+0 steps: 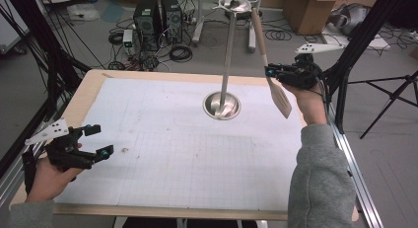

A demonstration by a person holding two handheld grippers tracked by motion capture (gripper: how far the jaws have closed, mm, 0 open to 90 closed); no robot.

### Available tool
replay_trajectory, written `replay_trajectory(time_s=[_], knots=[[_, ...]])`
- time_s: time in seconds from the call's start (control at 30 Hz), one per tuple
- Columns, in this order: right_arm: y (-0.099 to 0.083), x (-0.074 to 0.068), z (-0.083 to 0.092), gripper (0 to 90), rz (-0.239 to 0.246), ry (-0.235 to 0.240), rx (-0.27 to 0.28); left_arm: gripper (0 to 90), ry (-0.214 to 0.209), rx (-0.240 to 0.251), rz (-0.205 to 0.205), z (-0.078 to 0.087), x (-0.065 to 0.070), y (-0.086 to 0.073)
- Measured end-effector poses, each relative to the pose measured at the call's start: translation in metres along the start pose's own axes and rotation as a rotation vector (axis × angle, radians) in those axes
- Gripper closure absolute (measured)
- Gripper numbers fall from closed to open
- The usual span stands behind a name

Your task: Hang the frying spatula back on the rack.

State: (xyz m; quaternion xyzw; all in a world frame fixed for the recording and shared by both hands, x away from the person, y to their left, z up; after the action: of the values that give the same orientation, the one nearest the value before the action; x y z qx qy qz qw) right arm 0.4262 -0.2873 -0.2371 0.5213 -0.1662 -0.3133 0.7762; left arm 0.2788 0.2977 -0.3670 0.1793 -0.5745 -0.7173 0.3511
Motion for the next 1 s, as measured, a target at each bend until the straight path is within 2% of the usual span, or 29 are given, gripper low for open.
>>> replay_trajectory(time_s=[0.47, 0.53, 0.7, 1.0], knots=[[-0.001, -0.001, -0.019, 77.6, -0.013, 0.003, -0.012, 2.2, 0.003, -0.002, -0.002, 0.001, 0.0, -0.001], [-0.001, -0.002, -0.022, 77.6, 0.006, 0.001, -0.025, 2.2, 0.004, -0.001, 0.0, 0.002, 0.0, -0.001], [-0.001, -0.003, -0.031, 77.7, 0.012, 0.001, -0.034, 2.1, 0.007, 0.004, 0.002, 0.004, -0.001, -0.001], [0.001, -0.003, -0.041, 77.7, 0.0, 0.01, -0.03, 2.2, 0.015, 0.006, 0.006, 0.008, -0.001, -0.002]])
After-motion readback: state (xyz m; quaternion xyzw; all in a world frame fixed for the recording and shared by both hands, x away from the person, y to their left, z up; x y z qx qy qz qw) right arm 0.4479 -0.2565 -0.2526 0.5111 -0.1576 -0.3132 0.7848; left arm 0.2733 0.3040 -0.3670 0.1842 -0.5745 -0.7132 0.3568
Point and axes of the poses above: each handheld gripper's, and its own axes: z roughly backward along the jaws, y roughly out of its top, x roughly to its right, the point moved 1 cm from there along -z, roughly forward along the jaws, and after that the axes turned 5 degrees about y, right-handed, at the moved point
